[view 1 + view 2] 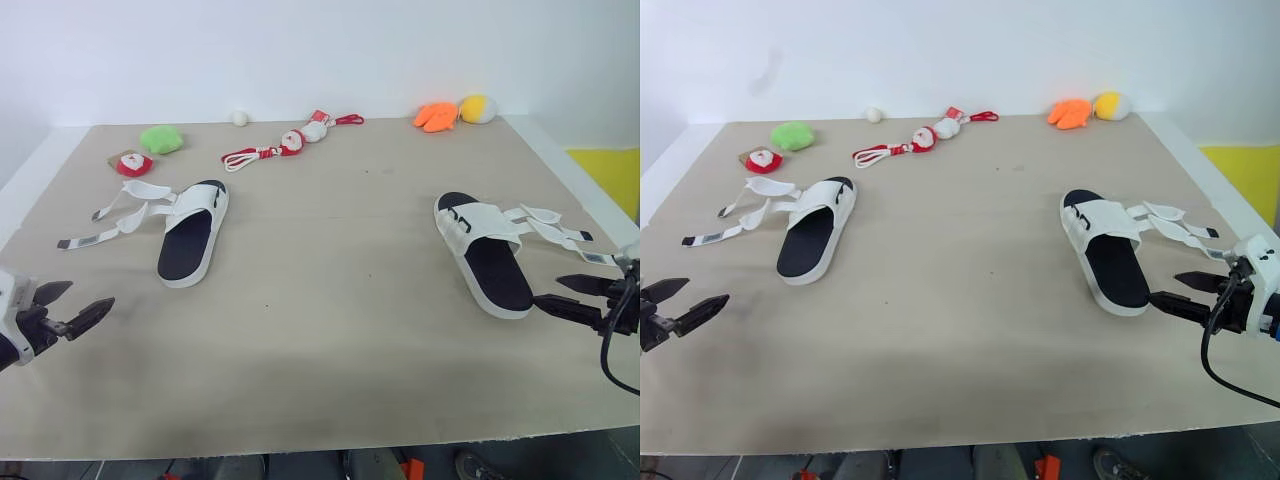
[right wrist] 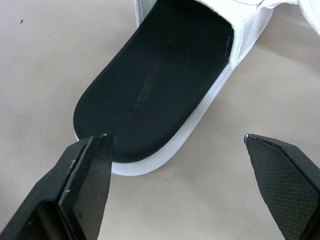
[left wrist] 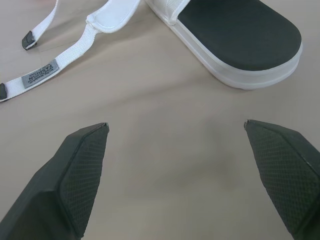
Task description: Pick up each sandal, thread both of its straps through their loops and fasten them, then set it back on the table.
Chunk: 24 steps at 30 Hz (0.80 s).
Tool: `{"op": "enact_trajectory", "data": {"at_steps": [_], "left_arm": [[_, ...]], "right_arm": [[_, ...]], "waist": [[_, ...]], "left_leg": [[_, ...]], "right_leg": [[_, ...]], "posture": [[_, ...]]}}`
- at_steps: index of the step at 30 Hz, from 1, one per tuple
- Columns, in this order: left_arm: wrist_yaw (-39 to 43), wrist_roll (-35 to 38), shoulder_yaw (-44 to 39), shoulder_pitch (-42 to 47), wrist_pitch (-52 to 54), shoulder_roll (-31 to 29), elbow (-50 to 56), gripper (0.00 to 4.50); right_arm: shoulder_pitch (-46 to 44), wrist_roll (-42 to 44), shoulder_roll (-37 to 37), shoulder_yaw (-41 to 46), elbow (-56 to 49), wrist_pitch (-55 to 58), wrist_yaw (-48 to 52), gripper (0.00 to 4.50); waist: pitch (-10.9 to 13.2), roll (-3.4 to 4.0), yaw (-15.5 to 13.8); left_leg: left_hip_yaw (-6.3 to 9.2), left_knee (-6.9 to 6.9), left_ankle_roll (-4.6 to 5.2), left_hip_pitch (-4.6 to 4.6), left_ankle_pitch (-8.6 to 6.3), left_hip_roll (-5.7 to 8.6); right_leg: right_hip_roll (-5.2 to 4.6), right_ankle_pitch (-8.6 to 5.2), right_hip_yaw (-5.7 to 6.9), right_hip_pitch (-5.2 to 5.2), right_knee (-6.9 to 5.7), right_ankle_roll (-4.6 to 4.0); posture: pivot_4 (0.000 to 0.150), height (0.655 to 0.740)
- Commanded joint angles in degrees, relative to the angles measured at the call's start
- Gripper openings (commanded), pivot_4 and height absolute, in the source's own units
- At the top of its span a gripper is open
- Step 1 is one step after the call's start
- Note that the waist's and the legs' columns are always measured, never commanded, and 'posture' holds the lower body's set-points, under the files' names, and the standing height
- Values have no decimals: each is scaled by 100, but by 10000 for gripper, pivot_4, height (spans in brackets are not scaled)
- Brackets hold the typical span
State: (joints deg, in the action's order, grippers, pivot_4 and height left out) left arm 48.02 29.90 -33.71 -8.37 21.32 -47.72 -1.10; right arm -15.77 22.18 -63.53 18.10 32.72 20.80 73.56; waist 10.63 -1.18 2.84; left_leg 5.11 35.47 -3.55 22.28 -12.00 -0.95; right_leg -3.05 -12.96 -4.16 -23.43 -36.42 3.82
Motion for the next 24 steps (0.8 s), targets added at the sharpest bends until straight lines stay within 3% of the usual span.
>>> {"op": "enact_trajectory", "data": {"at_steps": [1,24], "left_arm": [[-50,15,-142,8,35,-1,76,44870],[-132,-131,-43,158,208,-2,-26,44870]], "right_arm": [[-87,13,-63,62,-168,19,8,45000],[-275,148,48,164,-52,178,-34,45000]], "waist": [[0,0,0],[0,-1,1]], "left_leg": [[0,0,0,0,0,0],[-29,6,0,-10,0,0]], "right_leg": [[0,0,0,0,0,1],[0,11,-23,0,0,16]], "posture": [[1500,7400],[1500,7400]]}}
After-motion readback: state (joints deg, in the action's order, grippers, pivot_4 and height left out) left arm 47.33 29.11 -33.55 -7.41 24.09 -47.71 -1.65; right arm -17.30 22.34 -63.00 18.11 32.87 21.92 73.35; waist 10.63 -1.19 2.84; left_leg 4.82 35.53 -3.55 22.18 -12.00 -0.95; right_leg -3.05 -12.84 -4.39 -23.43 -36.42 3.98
